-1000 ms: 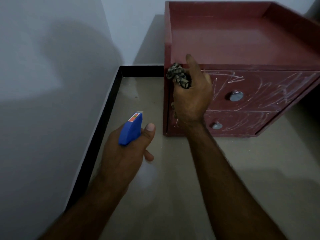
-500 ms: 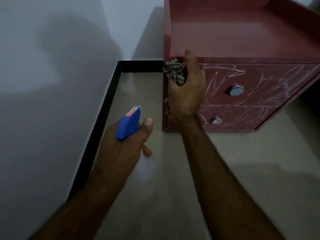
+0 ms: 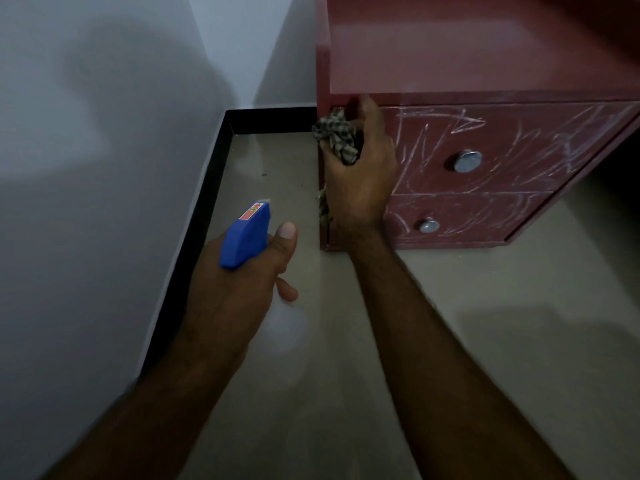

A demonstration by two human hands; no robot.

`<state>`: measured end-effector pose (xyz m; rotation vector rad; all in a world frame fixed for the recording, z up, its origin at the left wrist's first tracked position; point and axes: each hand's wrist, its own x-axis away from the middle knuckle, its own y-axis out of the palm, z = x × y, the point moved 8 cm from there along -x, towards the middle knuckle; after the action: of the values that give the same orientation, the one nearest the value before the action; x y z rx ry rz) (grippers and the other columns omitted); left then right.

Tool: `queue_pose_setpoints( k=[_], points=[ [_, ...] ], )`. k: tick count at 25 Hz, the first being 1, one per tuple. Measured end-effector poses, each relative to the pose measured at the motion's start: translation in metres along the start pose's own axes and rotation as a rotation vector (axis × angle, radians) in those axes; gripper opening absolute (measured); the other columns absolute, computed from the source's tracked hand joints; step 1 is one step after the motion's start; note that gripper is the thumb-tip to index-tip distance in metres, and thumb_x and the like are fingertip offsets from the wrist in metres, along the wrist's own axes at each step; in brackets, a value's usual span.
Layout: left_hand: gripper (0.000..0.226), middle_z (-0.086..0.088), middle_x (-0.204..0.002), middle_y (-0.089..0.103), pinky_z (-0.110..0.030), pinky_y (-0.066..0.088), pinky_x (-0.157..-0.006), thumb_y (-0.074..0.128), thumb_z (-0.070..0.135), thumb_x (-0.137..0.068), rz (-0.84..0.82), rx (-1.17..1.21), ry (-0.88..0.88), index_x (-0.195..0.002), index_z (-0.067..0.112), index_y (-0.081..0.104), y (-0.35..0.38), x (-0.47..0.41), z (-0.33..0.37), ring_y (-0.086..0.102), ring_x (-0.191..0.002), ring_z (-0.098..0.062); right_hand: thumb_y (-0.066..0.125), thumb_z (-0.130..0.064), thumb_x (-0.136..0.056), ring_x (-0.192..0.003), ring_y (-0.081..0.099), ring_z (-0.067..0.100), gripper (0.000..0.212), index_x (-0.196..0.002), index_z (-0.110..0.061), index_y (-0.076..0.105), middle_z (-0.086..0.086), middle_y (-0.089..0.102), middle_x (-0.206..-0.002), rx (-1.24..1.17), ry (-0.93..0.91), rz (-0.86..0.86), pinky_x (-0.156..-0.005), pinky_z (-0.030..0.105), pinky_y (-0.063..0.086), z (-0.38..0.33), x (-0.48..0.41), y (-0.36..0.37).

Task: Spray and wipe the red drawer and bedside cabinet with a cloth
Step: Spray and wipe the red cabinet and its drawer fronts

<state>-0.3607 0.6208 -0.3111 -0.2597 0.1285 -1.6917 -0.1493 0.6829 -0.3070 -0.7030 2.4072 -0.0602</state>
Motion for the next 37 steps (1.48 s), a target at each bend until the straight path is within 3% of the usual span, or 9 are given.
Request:
queue_pose_setpoints(
  k=[5,8,13,15,18,28,32,35,37],
  points=[
    [0.030,-0.004,-0.081,0.072,-0.023,0.043,-0.071,0.059,0.061,-0.075,-0.002,-0.008,-0.005,-0.095,0.039,0.055,0.000,0.000,-0.001,0.073,-0.065,-0.016,0.084,-0.014,-0.081,-0.108,0.067,0.011,0.069,-0.144,-0.018,0.056,-0.006,0.069,-0.122,-0.156,0.299,-0.082,-0.096,0.039,0.058,0.044,0.020,-0.008],
    [0.029,-0.002,-0.079,0.071,-0.026,0.044,-0.071,0.058,0.063,-0.074,-0.013,-0.016,0.006,-0.092,0.041,0.053,0.003,0.001,-0.001,0.073,-0.064,-0.015,0.082,-0.019,-0.077,-0.095,0.071,0.002,0.066,-0.135,-0.031,0.053,-0.016,0.069,-0.110,-0.314,0.521,-0.099,-0.083,0.035,0.064,0.067,0.026,-0.020],
    [0.030,-0.003,-0.081,0.071,-0.026,0.043,-0.070,0.058,0.063,-0.075,-0.020,-0.035,-0.009,-0.091,0.038,0.055,0.011,0.001,-0.005,0.073,-0.064,-0.017,0.067,0.007,-0.086,-0.108,0.071,0.041,0.053,-0.137,-0.003,0.056,0.026,0.070,-0.125,-0.861,0.936,-0.157,-0.091,0.053,0.061,0.089,0.040,-0.019],
    [0.028,-0.004,-0.080,0.071,-0.027,0.044,-0.070,0.059,0.063,-0.076,-0.023,-0.042,-0.007,-0.090,0.039,0.055,0.013,0.001,-0.007,0.074,-0.065,-0.020,0.055,0.005,-0.096,-0.128,0.059,0.049,0.047,-0.143,0.005,0.052,0.032,0.059,-0.139,-1.048,1.037,-0.217,-0.109,0.061,0.048,0.088,0.046,-0.016],
    [0.027,-0.004,-0.082,0.071,-0.029,0.045,-0.070,0.060,0.062,-0.077,-0.017,-0.045,-0.002,-0.090,0.039,0.055,0.015,0.000,-0.009,0.074,-0.065,-0.021,0.044,-0.005,-0.106,-0.138,0.052,0.045,0.043,-0.148,0.003,0.048,0.028,0.054,-0.148,-1.178,1.148,-0.246,-0.117,0.063,0.037,0.087,0.053,-0.018],
    [0.033,-0.005,-0.085,0.071,-0.034,0.049,-0.075,0.062,0.062,-0.078,-0.024,-0.024,0.001,-0.095,0.033,0.059,0.027,-0.003,-0.007,0.074,-0.062,-0.022,0.044,-0.008,-0.107,-0.135,0.055,0.043,0.044,-0.151,-0.010,0.048,0.023,0.058,-0.146,-1.159,1.130,-0.194,-0.112,0.067,0.041,0.087,0.047,-0.034],
    [0.029,-0.006,-0.087,0.071,-0.039,0.054,-0.078,0.062,0.060,-0.080,-0.026,-0.024,0.007,-0.094,0.034,0.059,0.032,-0.005,-0.005,0.074,-0.062,-0.022,0.047,-0.029,-0.108,-0.138,0.053,0.042,0.053,-0.155,-0.003,0.042,0.024,0.054,-0.150,-1.254,1.119,-0.283,-0.110,0.063,0.045,0.078,0.045,-0.036],
    [0.027,-0.007,-0.089,0.071,-0.037,0.053,-0.075,0.062,0.060,-0.079,-0.022,-0.013,0.002,-0.092,0.037,0.057,0.034,-0.006,-0.003,0.074,-0.063,-0.022,0.070,-0.011,-0.096,-0.128,0.063,0.039,0.068,-0.156,-0.012,0.039,0.019,0.063,-0.141,-1.094,0.986,-0.186,-0.106,0.066,0.048,0.078,0.033,-0.044],
    [0.028,-0.007,-0.090,0.071,-0.029,0.047,-0.072,0.061,0.062,-0.078,-0.021,-0.028,0.000,-0.093,0.038,0.055,0.036,-0.006,-0.001,0.074,-0.064,-0.021,0.082,0.002,-0.082,-0.112,0.073,0.028,0.085,-0.153,-0.020,0.042,0.007,0.072,-0.125,-0.946,0.848,-0.044,-0.093,0.051,0.060,0.080,0.021,-0.060]
  ],
)
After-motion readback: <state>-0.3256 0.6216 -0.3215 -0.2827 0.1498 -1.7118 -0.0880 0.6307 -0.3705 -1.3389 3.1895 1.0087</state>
